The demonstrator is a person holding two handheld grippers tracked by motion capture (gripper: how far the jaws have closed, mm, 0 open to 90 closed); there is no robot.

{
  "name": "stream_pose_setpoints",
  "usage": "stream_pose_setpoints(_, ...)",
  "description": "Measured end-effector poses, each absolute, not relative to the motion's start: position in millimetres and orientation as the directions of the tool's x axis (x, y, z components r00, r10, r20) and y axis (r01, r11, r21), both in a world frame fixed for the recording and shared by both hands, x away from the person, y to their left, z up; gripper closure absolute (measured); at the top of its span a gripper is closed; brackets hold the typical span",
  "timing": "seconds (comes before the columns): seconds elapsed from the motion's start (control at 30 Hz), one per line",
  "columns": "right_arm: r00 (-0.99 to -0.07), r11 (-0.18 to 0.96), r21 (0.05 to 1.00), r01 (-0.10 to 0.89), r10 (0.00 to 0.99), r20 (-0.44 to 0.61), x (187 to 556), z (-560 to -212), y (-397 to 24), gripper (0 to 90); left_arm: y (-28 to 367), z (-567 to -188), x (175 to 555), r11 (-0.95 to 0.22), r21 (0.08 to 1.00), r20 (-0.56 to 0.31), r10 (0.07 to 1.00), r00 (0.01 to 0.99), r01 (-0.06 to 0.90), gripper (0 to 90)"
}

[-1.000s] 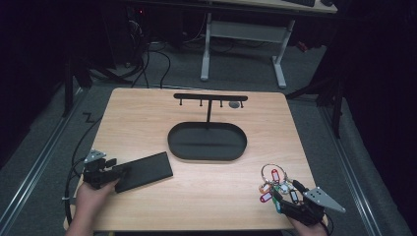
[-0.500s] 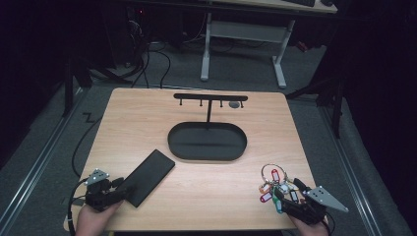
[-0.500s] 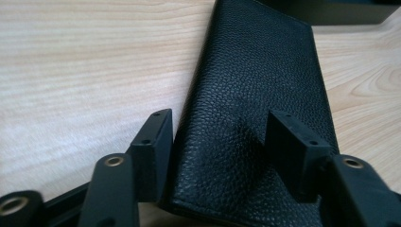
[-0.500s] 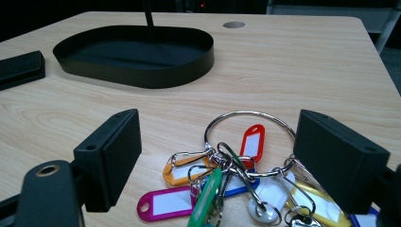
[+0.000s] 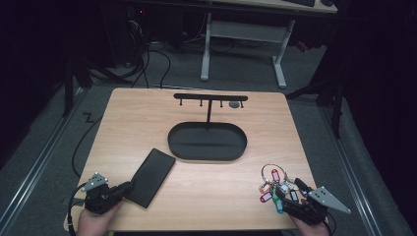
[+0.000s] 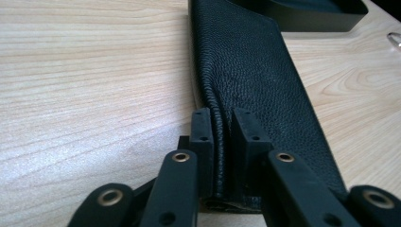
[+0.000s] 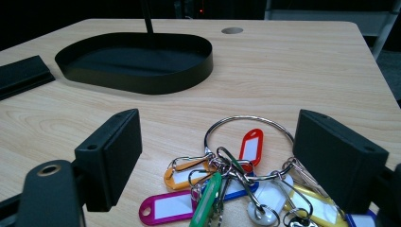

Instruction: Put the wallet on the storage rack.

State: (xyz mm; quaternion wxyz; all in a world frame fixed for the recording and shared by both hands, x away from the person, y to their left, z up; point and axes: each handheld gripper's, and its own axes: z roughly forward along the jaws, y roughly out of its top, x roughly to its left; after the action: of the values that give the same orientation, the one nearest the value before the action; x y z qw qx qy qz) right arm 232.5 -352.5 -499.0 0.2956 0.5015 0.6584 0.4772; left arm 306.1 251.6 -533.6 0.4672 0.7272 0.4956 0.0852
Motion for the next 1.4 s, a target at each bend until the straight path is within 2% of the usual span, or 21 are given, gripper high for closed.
stream_pose_setpoints(0.13, -0.316, 0.040, 0.926, 0.376, 0.945, 0.087, 232.0, -499.1, -354.2, 18.3, 249.4, -524.9, 304.7, -0.086, 0.783, -0.319, 0.795, 0.516, 0.616, 82.7)
stream_pose_setpoints(0.23, -0.313, 0.036, 0.925, 0.379, 0.946, 0.091, 232.2, -500.0, -355.7, 18.4, 241.7, -511.1, 297.4, -0.129, 0.823, -0.245, 0.797, 0.551, 0.553, 83.0)
stream_pose_setpoints(0.33, -0.311, 0.032, 0.924, 0.380, 0.946, 0.095, 231.9, -500.2, -356.8, 18.5, 236.2, -504.4, 292.6, -0.147, 0.839, -0.218, 0.792, 0.571, 0.524, 83.2)
stream_pose_setpoints(0.37, -0.311, 0.032, 0.924, 0.380, 0.946, 0.095, 231.8, -500.2, -357.0, 18.5, 229.4, -498.0, 286.8, -0.175, 0.855, -0.177, 0.786, 0.592, 0.488, 83.2)
stream_pose_setpoints(0.7, -0.312, 0.029, 0.923, 0.383, 0.945, 0.100, 231.9, -500.3, -356.5, 19.0, 194.0, -484.6, 265.1, -0.281, 0.885, -0.058, 0.725, 0.686, 0.372, 83.1)
stream_pose_setpoints(1.0, -0.310, 0.022, 0.922, 0.385, 0.945, 0.107, 232.0, -500.9, -357.4, 19.1, 171.6, -484.4, 251.5, -0.314, 0.891, -0.028, 0.682, 0.731, 0.327, 81.8)
stream_pose_setpoints(1.4, -0.313, 0.015, 0.918, 0.397, 0.942, 0.120, 233.8, -503.0, -357.2, 19.1, 163.8, -485.6, 244.8, -0.307, 0.891, -0.059, 0.652, 0.756, 0.334, 76.3)
